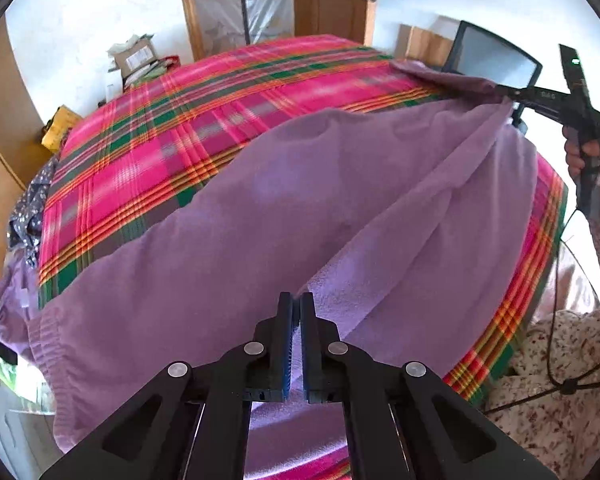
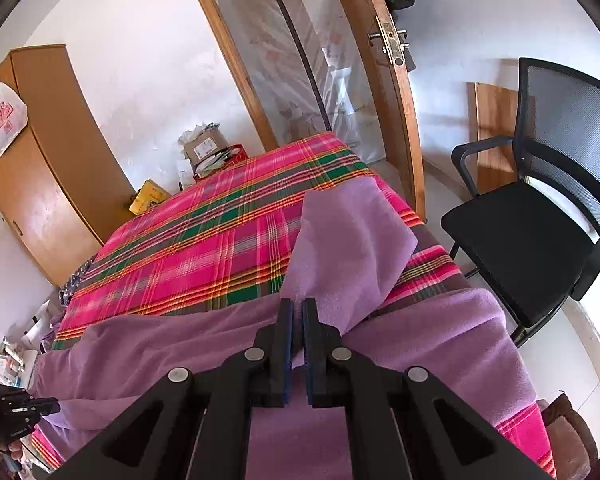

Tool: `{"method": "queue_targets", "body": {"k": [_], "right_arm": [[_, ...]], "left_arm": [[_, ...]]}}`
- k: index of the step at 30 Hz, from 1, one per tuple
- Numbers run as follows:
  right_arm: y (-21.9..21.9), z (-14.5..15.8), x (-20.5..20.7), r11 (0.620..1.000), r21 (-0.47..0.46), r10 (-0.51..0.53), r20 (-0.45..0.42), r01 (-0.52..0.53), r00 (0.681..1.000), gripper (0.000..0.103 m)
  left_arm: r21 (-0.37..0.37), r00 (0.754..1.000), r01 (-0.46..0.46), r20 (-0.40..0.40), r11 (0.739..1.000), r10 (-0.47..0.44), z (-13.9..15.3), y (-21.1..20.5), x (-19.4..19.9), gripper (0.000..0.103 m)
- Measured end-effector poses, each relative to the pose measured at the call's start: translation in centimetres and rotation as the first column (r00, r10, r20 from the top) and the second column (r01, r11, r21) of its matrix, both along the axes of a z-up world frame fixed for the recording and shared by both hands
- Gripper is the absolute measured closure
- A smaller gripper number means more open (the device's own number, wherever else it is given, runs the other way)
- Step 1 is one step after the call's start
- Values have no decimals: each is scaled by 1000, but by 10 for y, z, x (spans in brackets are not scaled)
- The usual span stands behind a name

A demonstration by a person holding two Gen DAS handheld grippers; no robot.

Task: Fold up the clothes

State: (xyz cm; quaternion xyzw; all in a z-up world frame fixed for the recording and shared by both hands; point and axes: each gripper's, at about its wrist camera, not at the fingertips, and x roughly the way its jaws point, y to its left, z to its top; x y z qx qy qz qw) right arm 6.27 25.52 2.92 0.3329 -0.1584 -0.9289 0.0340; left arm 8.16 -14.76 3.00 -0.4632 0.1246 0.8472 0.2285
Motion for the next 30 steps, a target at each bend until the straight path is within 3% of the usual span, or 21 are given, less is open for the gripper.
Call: {"method": "queue_targets", "body": {"k": [8,13,15,21,26,28,30], "right_arm": [[1,-4,-1,1000,-1,-6,15,6,1000,98],[1,-5,-2,1000,0,-6,20,6,1000,98],[1,-6,-2,1000,1,-4,21,4,1000,98],[-1,-8,-3,1000,5,-3,30,3,1000,98],[-2,-10,-2,1000,3,-5,38,5,999,98],[-2,-10,-1,1000,5,-6,36,5,999,98],[-2,-9,-1,1000,6,-8,31,7,1000,98]], "left_arm": [[-38,995,79,65,996,-76,-16,11,11,99],[-69,994,75,85,995,-69,-16,12,13,95],[-82,994,82,75,993,-76,-15,13,11,82],[-156,990,129,81,979,-118,-20,25,3,82],[-136,986,141,107,981,-127,-25,30,-5,82],[-130,986,147,98,981,-135,-24,30,-4,86],[-111,989,129,84,985,-120,-21,28,-3,96]]}}
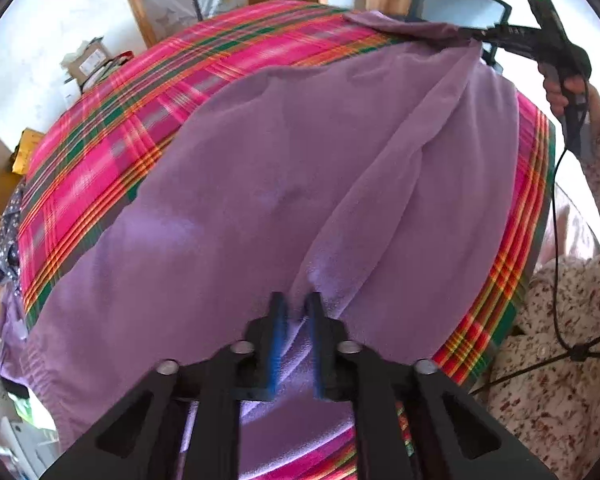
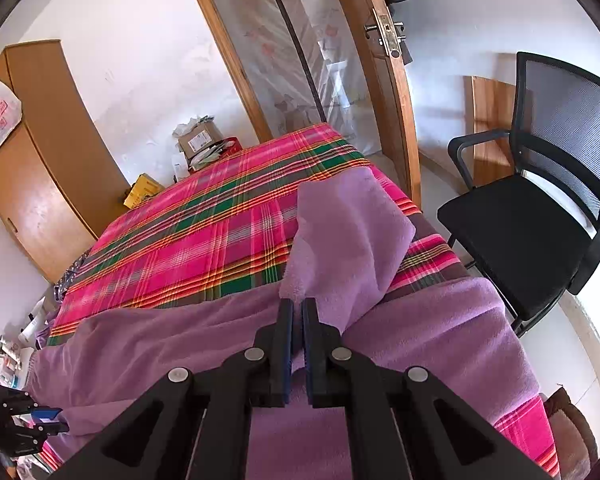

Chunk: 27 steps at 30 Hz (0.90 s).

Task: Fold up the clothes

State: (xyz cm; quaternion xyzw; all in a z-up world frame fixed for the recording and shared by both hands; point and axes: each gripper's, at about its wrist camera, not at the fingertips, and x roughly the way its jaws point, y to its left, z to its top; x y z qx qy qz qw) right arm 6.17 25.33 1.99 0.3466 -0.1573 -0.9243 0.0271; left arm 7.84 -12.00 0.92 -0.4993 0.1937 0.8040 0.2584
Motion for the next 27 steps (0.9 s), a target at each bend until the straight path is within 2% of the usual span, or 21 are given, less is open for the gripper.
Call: {"method": "queue_targets", "body": {"k": [6,9,13,18,27], "right_arm": [[-1,7,0,1000,16,-9,-23,9,1000,98],[-1,16,-1,999,31,-14,-51,16,999,98],[-4,29,-5,998,55,-14,-89,19,996,98],[-16,51,-8,996,91,7,-152,7,988,98],[-32,95,-9,988,152,40,-270,1,962,98]], "left_arm": [[46,997,-40,-64,998,43,16,-7,4,99],[71,989,-76,-124,995,85,29,-13,3,99],[136,971,-139,-179,981,162,47,-24,6,99],[169,940,-202,-242,965,239,56,-30,4,99],[273,888,-257,-311,927,338,86,-49,6,99]]}}
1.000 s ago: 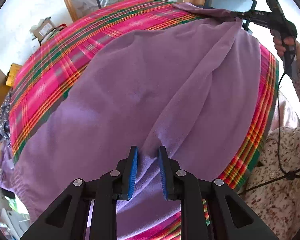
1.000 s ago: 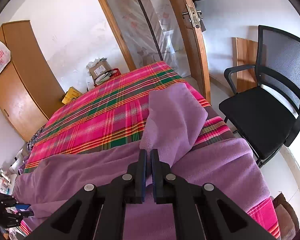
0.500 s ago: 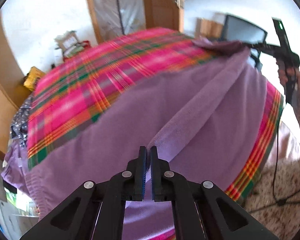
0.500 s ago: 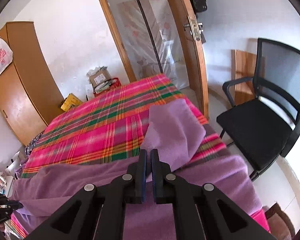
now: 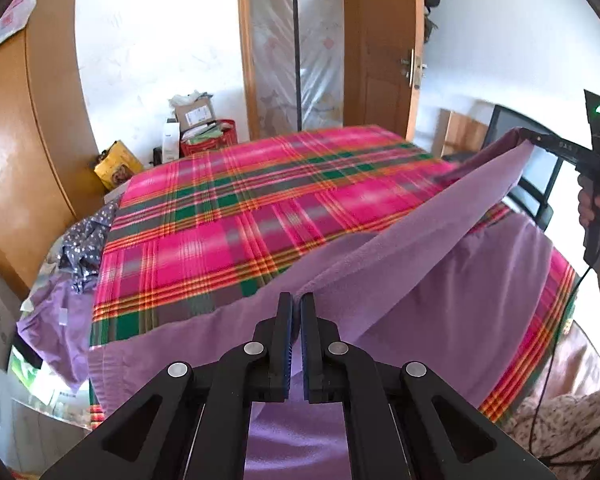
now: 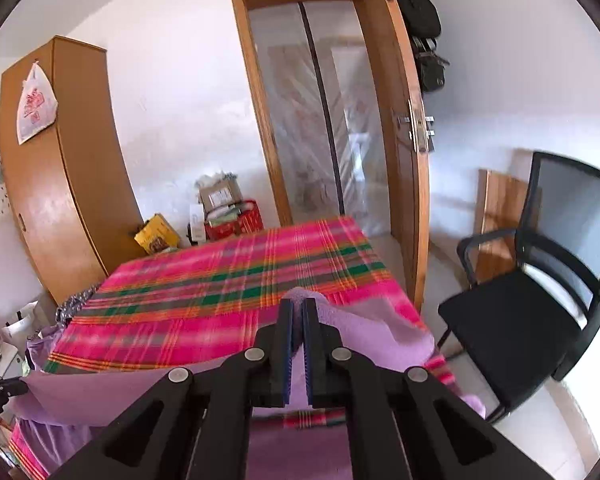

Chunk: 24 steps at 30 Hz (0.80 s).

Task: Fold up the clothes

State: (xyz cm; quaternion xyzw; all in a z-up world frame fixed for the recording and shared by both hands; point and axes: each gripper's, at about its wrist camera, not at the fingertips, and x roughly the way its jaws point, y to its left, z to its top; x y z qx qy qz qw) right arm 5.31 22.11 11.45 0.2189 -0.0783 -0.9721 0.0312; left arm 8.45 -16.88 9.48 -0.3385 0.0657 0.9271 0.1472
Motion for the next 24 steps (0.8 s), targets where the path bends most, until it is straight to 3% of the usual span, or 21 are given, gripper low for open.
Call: {"method": "queue_targets", "body": {"k": [8,13,19,24], "right_arm": [[-2,16,16,999,39,-11,-70,14,997,98],[2,4,34,998,45,-30,-62,33,998,98],[14,-25,57,996,64,-67,6,66,998,98],[30,-52,75,995,14,-98,87,98,991,98]], "left_arm": [[25,999,1,-46,1000,1,9,0,12,99],[59,999,15,-33,998,-13,1,0,29,99],[44,997,65,28,997,-66,-25,12,48,99],[33,992,97,75,995,-100,-46,19,61,99]]}}
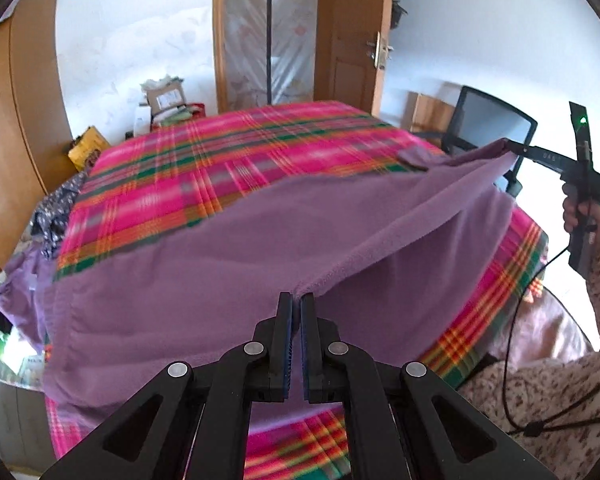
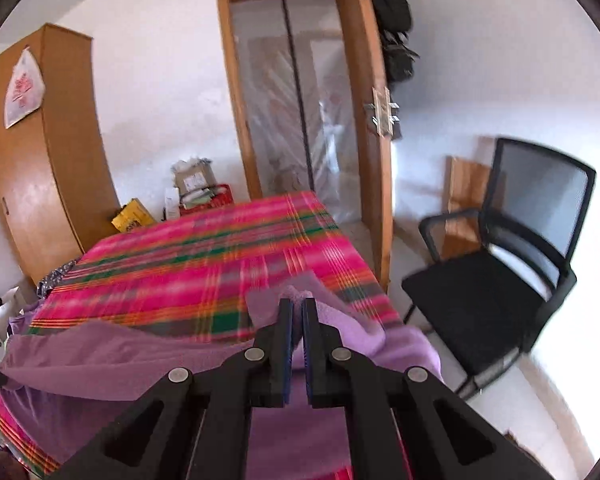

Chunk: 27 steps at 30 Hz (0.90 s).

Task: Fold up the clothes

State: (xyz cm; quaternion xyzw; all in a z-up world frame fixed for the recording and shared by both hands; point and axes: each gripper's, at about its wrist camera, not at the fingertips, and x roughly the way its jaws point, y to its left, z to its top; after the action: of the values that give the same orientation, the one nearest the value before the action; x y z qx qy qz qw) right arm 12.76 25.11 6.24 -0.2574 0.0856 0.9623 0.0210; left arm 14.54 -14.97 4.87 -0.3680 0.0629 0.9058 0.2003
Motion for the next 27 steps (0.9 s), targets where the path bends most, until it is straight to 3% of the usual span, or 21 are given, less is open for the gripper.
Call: {"method": "queue_targets", "body": {"k": [9,17,24,27], "right_arm": [[11,-36,25,998,-46,-41,74,44,996,98],[15,-61,26,996,-55,-58,137,66,989,98],[22,-82,23,994,-77,-65,206,83,976,98],[22,-81,23,994,-70,-71,213,88,974,93]], "left_arm": [[23,999,12,39,1000,-13,-22,0,14,99],[-32,997,24,68,999,-22,-45,6,19,99],[-36,995,17,99,999,-13,-54,6,22,98],[-30,994,6,110,1000,-3,-55,4,24,96]]}}
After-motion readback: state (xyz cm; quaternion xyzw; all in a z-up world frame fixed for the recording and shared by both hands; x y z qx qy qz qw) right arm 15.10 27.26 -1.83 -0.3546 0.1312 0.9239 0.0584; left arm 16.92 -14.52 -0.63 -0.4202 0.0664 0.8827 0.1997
